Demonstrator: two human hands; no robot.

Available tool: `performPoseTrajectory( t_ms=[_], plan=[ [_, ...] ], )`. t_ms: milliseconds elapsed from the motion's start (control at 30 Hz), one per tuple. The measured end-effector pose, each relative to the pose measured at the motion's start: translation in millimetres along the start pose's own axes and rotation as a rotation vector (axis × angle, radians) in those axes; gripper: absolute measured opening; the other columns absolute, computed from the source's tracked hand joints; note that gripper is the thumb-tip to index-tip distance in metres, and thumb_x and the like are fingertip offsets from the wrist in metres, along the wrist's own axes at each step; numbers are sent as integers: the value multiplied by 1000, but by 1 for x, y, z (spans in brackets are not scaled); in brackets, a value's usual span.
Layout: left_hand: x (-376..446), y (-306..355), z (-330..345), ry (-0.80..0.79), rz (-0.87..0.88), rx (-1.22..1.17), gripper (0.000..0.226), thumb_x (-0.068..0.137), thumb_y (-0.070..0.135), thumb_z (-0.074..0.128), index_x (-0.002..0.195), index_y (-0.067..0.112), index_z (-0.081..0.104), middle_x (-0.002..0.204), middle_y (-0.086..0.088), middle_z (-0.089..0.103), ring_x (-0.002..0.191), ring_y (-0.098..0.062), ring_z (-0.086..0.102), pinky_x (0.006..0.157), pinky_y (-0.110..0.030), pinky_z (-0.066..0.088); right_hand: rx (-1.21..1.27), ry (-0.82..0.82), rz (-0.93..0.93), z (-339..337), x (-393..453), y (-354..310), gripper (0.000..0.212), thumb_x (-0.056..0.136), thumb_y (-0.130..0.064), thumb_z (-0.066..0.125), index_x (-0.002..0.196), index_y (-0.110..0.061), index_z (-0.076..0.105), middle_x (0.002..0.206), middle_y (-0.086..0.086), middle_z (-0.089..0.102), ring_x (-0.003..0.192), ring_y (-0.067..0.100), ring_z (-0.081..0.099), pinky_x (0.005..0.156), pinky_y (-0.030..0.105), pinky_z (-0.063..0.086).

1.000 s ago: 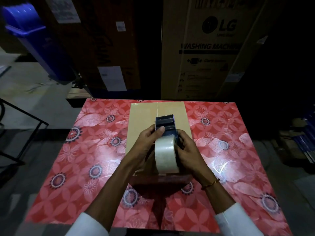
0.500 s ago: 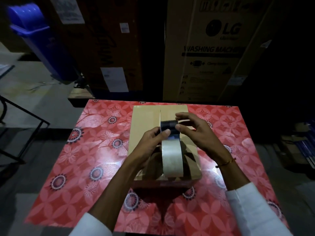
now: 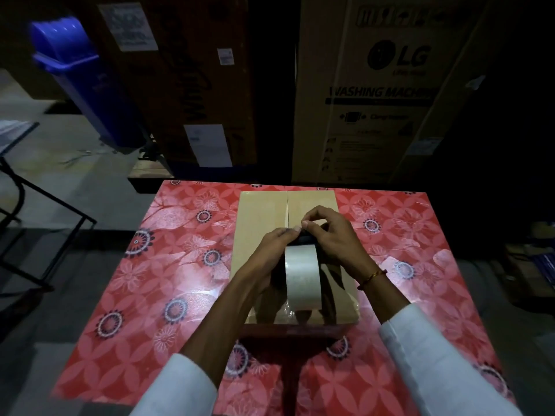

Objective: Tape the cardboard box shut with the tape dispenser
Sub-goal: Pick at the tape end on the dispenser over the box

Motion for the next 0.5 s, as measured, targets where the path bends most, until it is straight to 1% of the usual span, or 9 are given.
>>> performPoseTrajectory(
  t_ms=[67,100,167,233,300,333,400,467,500],
  plan=[
    [3,-1,0,0,-31,3,41,89,45,63,112,12,65,112,-20,71,91,-30,67,76,-38,51,-46,-13,18,1,3,0,4,97,-21,61,94,-20,64,104,2,66,97,22,65,86,48,57],
    [4,-1,0,-6,-43,-6,40,88,45,65,111,12,65,113,-21,70,91,-29,67,76,-38,51,-82,-19,20,1,4,0,4,98,-21,61,94,-20,63,104,2,65,97,21,63,83,44,57],
    [5,-1,-1,-27,-65,-11,36,89,42,66,110,13,66,115,-20,70,91,-29,66,76,-36,51,-153,-22,12,1,4,-1,4,100,-20,59,96,-19,60,102,3,64,94,20,61,71,30,51],
    [4,0,-2,-66,-74,-15,30,90,36,66,111,15,66,116,-19,71,96,-31,67,82,-38,52,-186,-9,-1,2,3,-1,5,102,-21,56,101,-17,58,95,3,65,83,16,60,59,20,41],
    [4,-2,-3,-104,-77,-18,29,89,30,68,114,16,64,118,-18,70,105,-35,67,89,-42,51,-207,9,-3,2,2,-1,7,105,-21,53,105,-15,56,84,2,64,69,10,57,50,12,37],
    [3,-1,-3,-121,-78,-7,30,88,28,68,115,16,63,119,-19,69,106,-36,67,88,-41,52,-222,20,0,2,3,-1,7,105,-21,51,106,-16,55,78,1,62,63,7,54,45,9,34],
    [2,-1,-2,-143,-71,13,31,88,23,66,119,15,62,118,-19,69,99,-31,66,80,-36,51,-241,28,4,2,5,-1,7,106,-22,50,106,-16,54,69,-2,56,57,7,49,43,11,32],
    [1,2,-3,-152,-64,10,33,89,21,64,121,13,61,112,-17,70,93,-26,65,74,-32,50,-246,9,-1,2,7,-2,8,106,-23,49,107,-16,54,66,-3,54,57,9,49,47,18,34],
    [1,2,-4,-157,-62,14,33,90,21,64,121,13,61,110,-15,70,92,-26,65,74,-33,51,-243,-7,-5,2,7,-3,9,106,-23,49,108,-16,54,66,-3,54,57,9,49,48,19,34]
  ],
)
Point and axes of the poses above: each hand's wrist, its own x-axis towards the middle knuckle, its own z-axis out of the palm, y = z × x, the point moved 1 cm from there along x, towards the middle knuckle
